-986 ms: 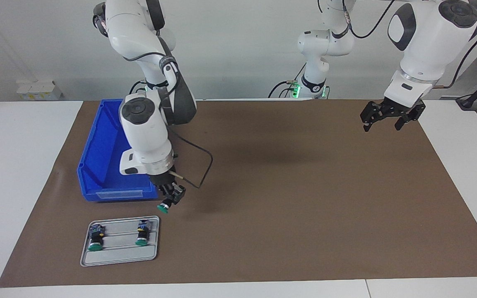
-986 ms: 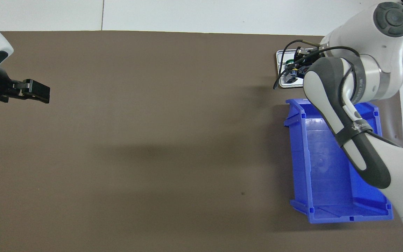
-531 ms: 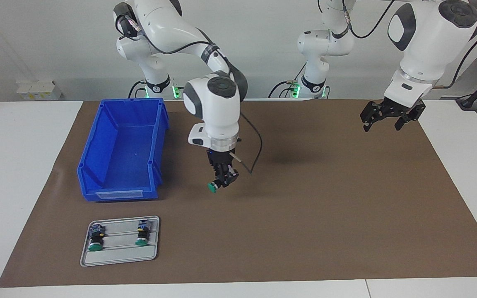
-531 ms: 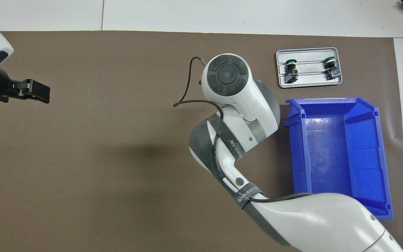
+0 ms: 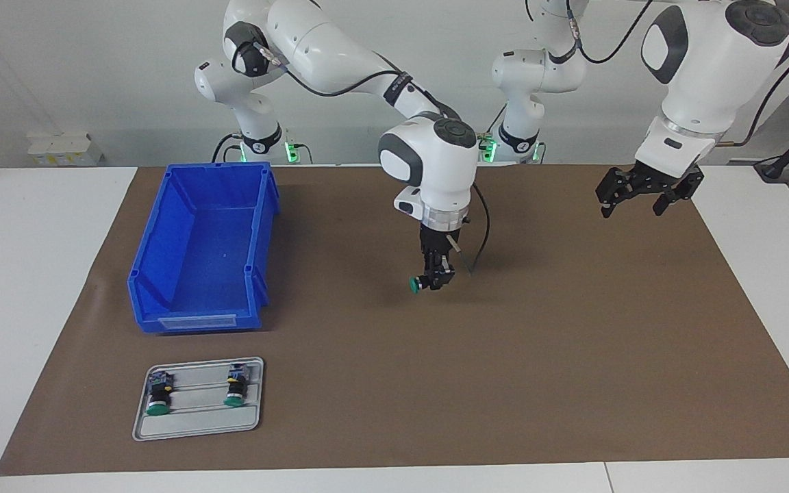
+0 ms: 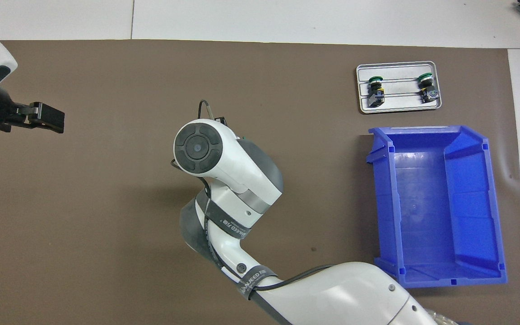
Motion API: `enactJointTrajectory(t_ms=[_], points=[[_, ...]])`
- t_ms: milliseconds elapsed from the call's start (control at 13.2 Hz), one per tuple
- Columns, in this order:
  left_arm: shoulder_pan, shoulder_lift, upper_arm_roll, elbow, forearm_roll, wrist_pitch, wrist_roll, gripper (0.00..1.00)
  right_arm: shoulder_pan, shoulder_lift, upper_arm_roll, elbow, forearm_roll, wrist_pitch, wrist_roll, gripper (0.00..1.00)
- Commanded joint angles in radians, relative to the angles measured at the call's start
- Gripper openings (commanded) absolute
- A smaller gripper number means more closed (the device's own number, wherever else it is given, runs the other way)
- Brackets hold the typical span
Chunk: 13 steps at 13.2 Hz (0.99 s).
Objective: Place and press button with both arms
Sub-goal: 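Carry the button with the right gripper toward the table center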
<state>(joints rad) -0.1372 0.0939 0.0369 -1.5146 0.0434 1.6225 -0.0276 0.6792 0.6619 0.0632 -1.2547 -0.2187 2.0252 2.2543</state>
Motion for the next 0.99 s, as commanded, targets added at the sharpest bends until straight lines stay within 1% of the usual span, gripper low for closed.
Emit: enactJointTrajectory(t_ms=[0, 76, 228, 303, 379, 531, 759, 910], points=[[0.004, -0.029, -0.003, -0.033, 0.018, -0.001, -0.002, 1.00, 0.017, 0.045, 0.007, 0.047, -0.007, -0.008, 0.144, 0.00], [0.004, -0.029, -0.003, -0.033, 0.018, -0.001, -0.002, 1.00, 0.017, 0.045, 0.009, 0.046, -0.001, 0.003, 0.180, 0.00], [0.004, -0.029, -0.003, -0.033, 0.018, -0.001, -0.003, 1.00, 0.019, 0.044, 0.009, 0.038, 0.063, 0.009, 0.217, 0.00], [0.004, -0.029, -0.003, -0.033, 0.018, -0.001, -0.002, 1.00, 0.023, 0.041, 0.009, 0.035, 0.090, 0.035, 0.253, 0.00], [0.004, -0.029, -0.003, -0.033, 0.018, -0.001, -0.003, 1.00, 0.043, 0.042, 0.009, 0.018, 0.085, 0.058, 0.292, 0.00], [0.004, -0.029, -0.003, -0.033, 0.018, -0.001, -0.003, 1.00, 0.046, 0.036, 0.009, -0.017, 0.087, 0.081, 0.297, 0.00], [0.004, -0.029, -0.003, -0.033, 0.018, -0.001, -0.003, 1.00, 0.045, 0.007, 0.009, -0.121, 0.096, 0.145, 0.304, 0.00], [0.004, -0.029, -0.003, -0.033, 0.018, -0.001, -0.003, 1.00, 0.046, -0.005, 0.010, -0.163, 0.098, 0.185, 0.306, 0.00]])
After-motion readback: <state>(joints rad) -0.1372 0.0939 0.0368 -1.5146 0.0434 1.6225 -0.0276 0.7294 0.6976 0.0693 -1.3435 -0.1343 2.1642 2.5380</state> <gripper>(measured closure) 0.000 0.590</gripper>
